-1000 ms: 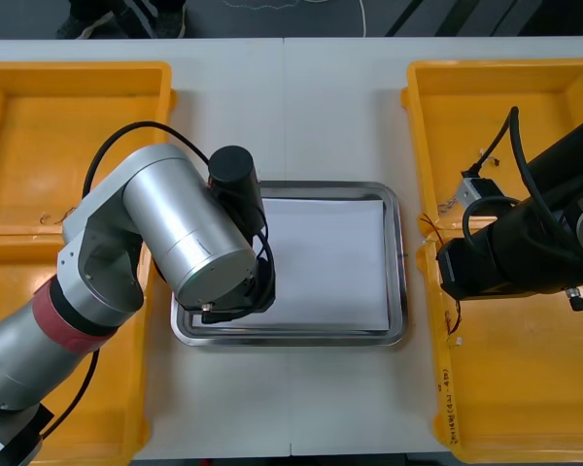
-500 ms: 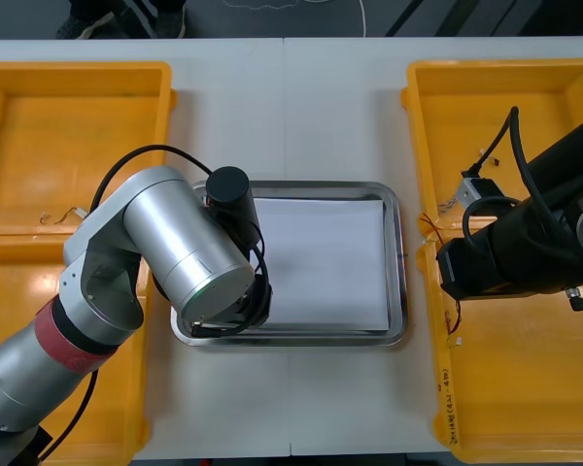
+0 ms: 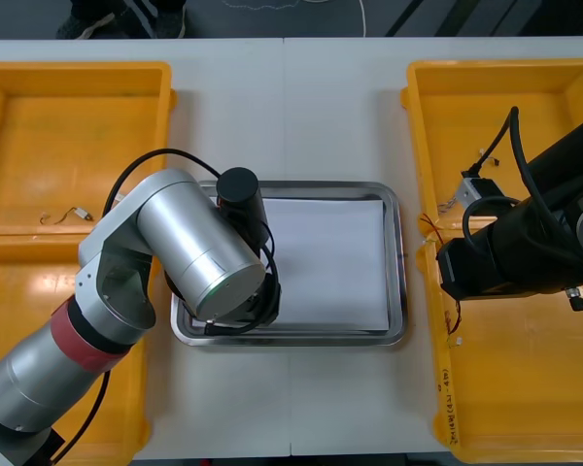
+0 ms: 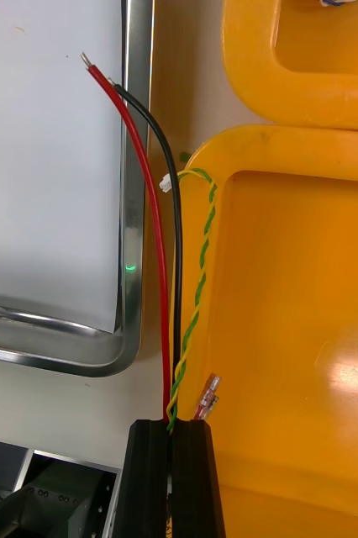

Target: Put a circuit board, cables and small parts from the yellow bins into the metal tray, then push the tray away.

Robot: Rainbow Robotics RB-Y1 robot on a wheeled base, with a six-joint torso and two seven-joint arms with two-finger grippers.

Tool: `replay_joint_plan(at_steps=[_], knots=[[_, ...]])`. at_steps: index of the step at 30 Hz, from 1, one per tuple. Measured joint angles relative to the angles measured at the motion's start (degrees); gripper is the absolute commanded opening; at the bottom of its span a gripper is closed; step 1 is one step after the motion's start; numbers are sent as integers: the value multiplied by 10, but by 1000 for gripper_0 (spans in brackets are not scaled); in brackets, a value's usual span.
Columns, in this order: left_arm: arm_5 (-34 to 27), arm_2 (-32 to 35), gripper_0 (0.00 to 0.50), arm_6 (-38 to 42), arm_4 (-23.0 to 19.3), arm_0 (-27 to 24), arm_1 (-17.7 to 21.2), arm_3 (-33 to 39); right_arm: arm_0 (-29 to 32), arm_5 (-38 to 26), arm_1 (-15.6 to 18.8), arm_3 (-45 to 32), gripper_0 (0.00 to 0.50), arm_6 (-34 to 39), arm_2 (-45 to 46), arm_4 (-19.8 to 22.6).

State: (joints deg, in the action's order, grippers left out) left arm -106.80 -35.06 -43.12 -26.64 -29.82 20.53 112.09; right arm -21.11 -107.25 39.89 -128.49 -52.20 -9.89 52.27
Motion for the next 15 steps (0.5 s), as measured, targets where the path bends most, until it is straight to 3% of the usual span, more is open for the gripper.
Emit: replay_joint_plan(at_steps=[7,10,13,14,15], knots=[[8,0,1,-1,6,0,-7,-16,0,0,0,0,0,0,0,0],[9,0,40,-5,6,0,-8,-17,0,0,0,0,0,0,0,0],[9,0,171,-8,7,1,-8,-17,0,0,0,0,0,0,0,0],[9,0,273,-8,9,2,-8,-17,0,0,0,0,0,0,0,0],[9,0,329,-8,10,3,-8,-17,0,0,0,0,0,0,0,0]])
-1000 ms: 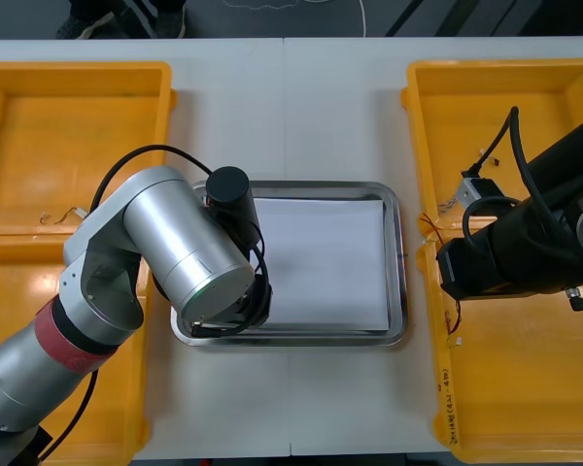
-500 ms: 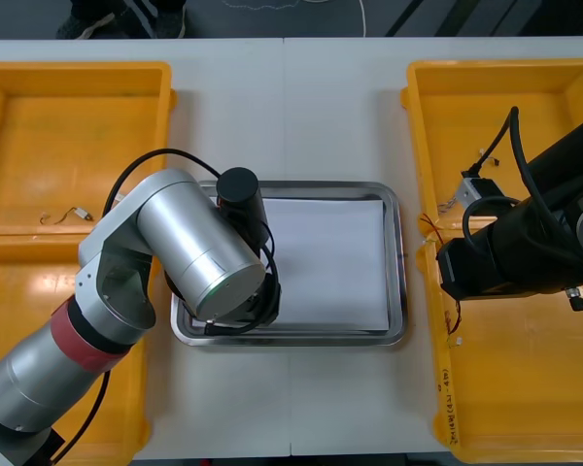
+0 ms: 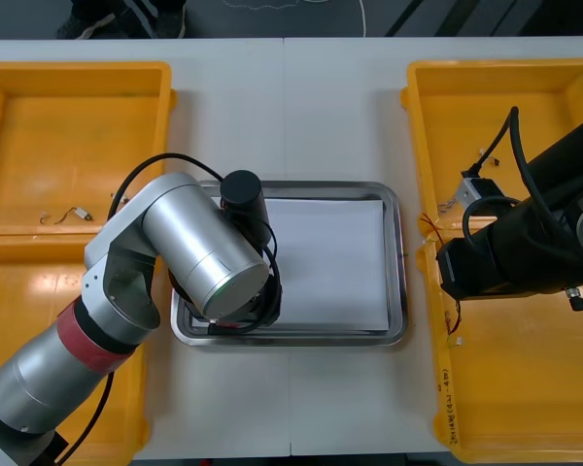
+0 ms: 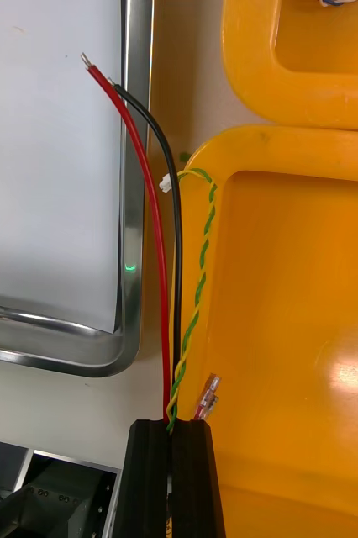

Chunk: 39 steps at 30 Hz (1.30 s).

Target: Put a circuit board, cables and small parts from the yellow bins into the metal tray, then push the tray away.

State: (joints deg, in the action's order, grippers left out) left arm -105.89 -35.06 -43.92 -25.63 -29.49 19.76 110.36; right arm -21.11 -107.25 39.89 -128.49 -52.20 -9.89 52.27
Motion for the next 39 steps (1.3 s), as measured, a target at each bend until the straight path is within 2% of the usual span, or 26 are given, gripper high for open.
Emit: replay_joint_plan(at_steps=[3,15,21,31,39], knots=[[1,0,500,0,7,5,0,0,0,0,0,0,0,0,0,0],[3,1,500,0,14,10,-1,4,0,0,0,0,0,0,0,0],[-24,18,500,0,16,10,-1,48,0,0,0,0,0,0,0,0],[-37,107,500,-1,18,10,-1,135,0,0,0,0,0,0,0,0],[-37,193,500,-1,18,10,2,175,0,0,0,0,0,0,0,5]])
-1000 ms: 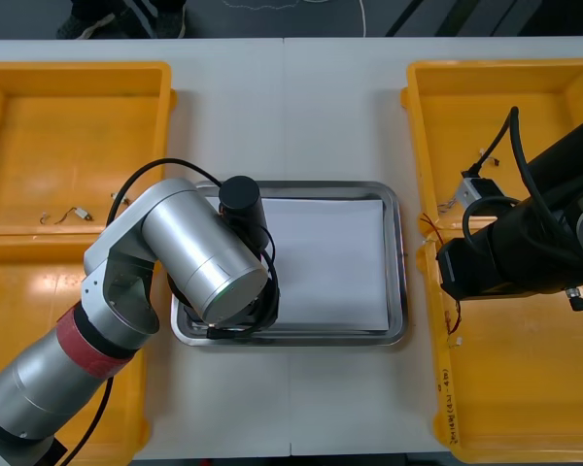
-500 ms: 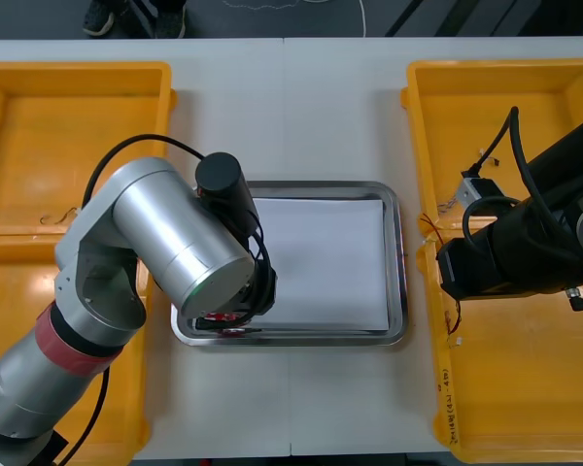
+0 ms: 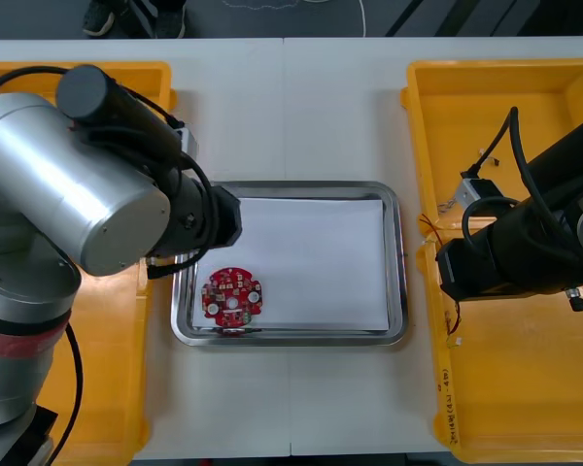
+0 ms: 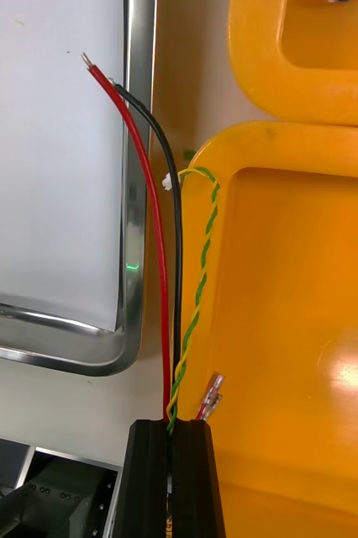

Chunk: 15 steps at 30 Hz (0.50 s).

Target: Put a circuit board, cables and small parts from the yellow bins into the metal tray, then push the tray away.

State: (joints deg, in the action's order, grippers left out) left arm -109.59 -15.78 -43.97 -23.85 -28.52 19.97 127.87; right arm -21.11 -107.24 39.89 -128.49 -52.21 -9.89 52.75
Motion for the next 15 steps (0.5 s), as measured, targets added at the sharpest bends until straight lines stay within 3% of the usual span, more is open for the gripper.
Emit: replay_joint_plan(at_steps=[15], knots=[[0,147,500,0,-46,0,60,-7,-2,-1,-19,0,0,-3,0,0]])
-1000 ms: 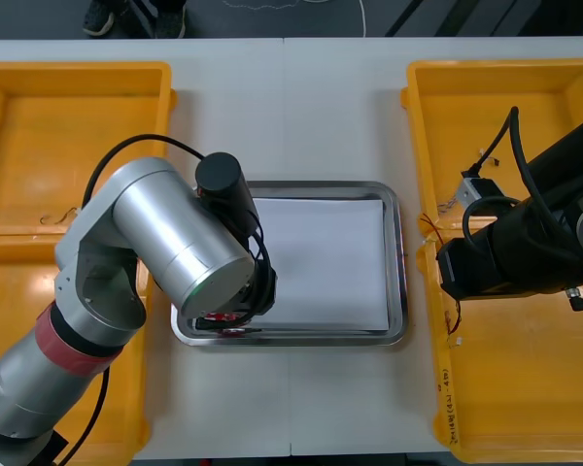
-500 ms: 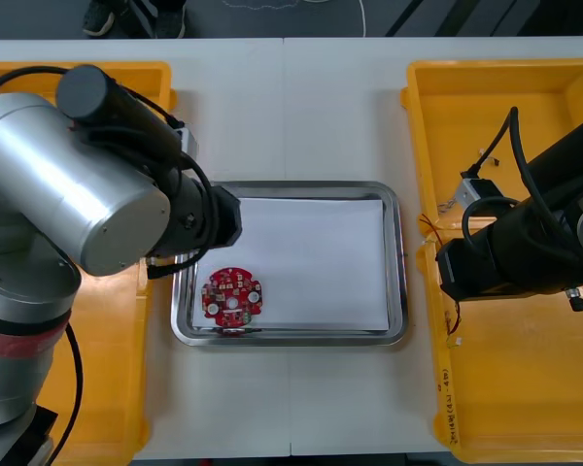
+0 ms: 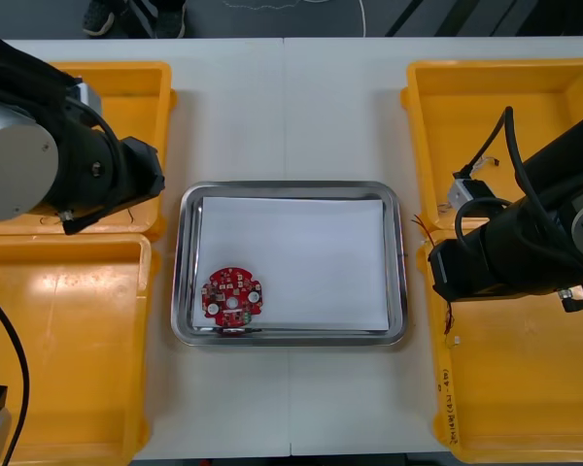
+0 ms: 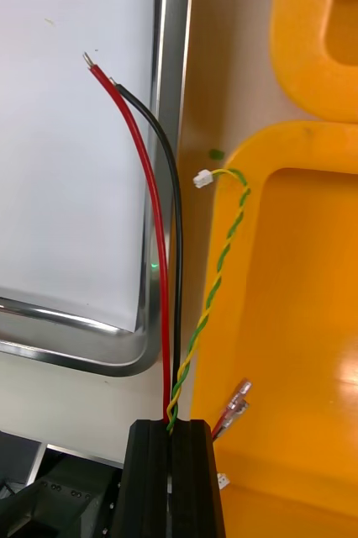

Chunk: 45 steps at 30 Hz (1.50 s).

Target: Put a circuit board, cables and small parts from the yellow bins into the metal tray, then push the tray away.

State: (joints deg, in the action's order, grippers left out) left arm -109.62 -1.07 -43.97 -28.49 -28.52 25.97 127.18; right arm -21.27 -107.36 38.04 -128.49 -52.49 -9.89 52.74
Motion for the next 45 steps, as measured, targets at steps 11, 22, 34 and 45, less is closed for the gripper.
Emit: replay_joint_plan(at_steps=[11,22,34,45], knots=[[0,62,500,-1,-58,-4,67,-83,-24,-23,-31,0,0,-9,0,-3],[0,81,500,-106,-67,-37,100,-197,-62,-24,-66,3,0,-171,-14,-63],[0,83,500,-161,-68,-75,112,-306,-143,22,-113,92,0,-383,-123,-141],[3,84,500,-322,-67,-93,113,-386,-173,76,-115,132,0,-539,-245,-198]])
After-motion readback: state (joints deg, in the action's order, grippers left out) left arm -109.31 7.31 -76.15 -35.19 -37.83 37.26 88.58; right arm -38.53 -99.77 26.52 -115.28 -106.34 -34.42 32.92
